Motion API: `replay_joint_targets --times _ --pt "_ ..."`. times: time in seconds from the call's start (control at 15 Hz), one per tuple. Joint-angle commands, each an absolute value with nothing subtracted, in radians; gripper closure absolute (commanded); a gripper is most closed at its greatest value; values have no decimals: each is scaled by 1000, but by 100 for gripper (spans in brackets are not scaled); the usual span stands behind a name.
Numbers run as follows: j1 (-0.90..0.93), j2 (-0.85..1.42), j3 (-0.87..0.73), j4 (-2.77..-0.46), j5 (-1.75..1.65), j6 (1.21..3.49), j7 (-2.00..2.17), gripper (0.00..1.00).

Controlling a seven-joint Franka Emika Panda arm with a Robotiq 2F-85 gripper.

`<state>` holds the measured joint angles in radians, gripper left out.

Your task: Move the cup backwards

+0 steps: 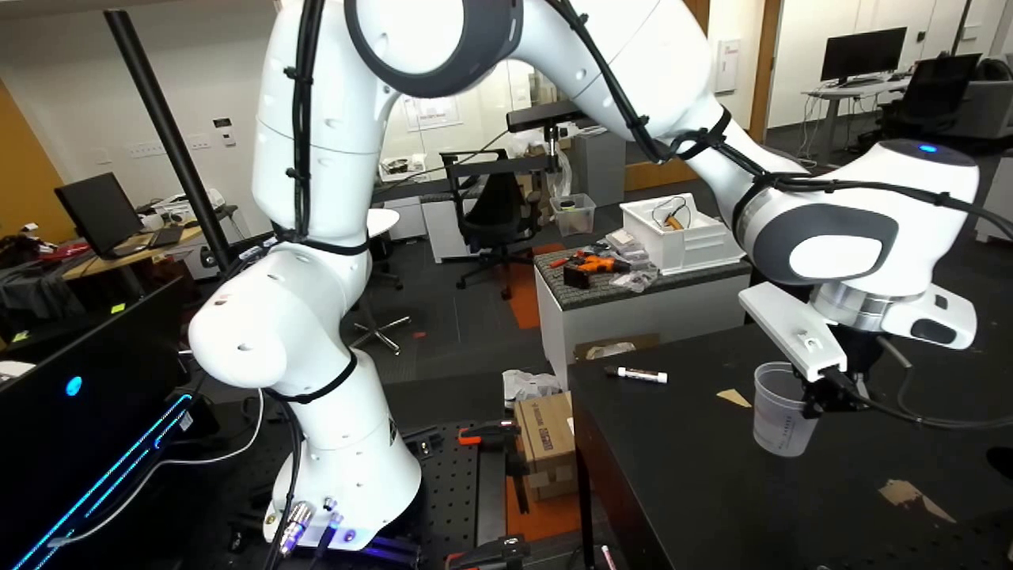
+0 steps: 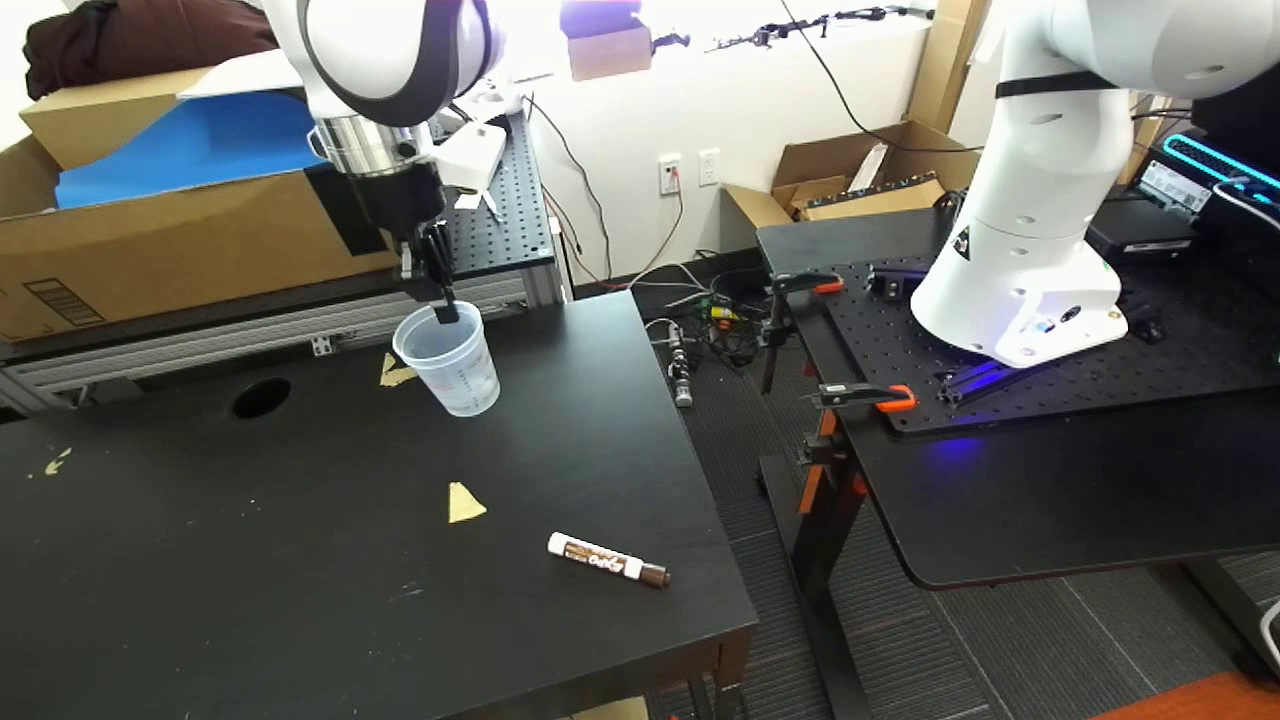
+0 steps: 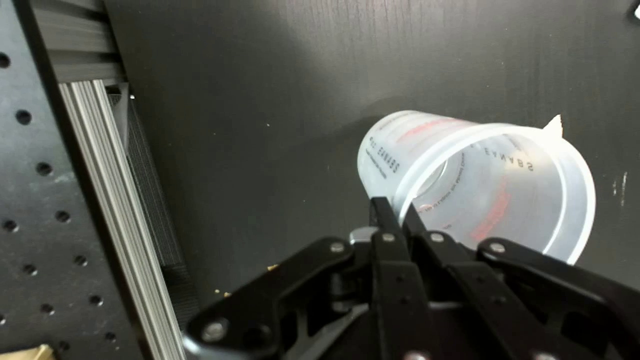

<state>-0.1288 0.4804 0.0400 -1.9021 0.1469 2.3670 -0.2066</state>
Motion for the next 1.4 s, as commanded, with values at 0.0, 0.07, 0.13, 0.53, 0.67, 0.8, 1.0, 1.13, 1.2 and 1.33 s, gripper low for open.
replay_joint_targets --times 0.0,0.07,0.13,0.53,0.67,0.8,1.0,1.13,1.2,1.33 --pt "-126 478 37 -1906 170 2373 -178 70" --pt "-125 480 37 -1905 170 2372 -173 69" --pt "-125 480 37 -1904 171 2370 -167 64" --pt "-127 475 39 -1904 184 2366 -167 18" --pt "-125 460 39 -1917 189 2365 -165 3" --pt "-121 442 39 -1932 188 2367 -162 0" --pt "-111 408 38 -1958 179 2372 -159 0" --pt "-102 379 38 -1980 174 2377 -160 0" --pt "-96 360 38 -1993 168 2377 -159 0" --pt "-82 326 37 -2020 157 2378 -158 0"
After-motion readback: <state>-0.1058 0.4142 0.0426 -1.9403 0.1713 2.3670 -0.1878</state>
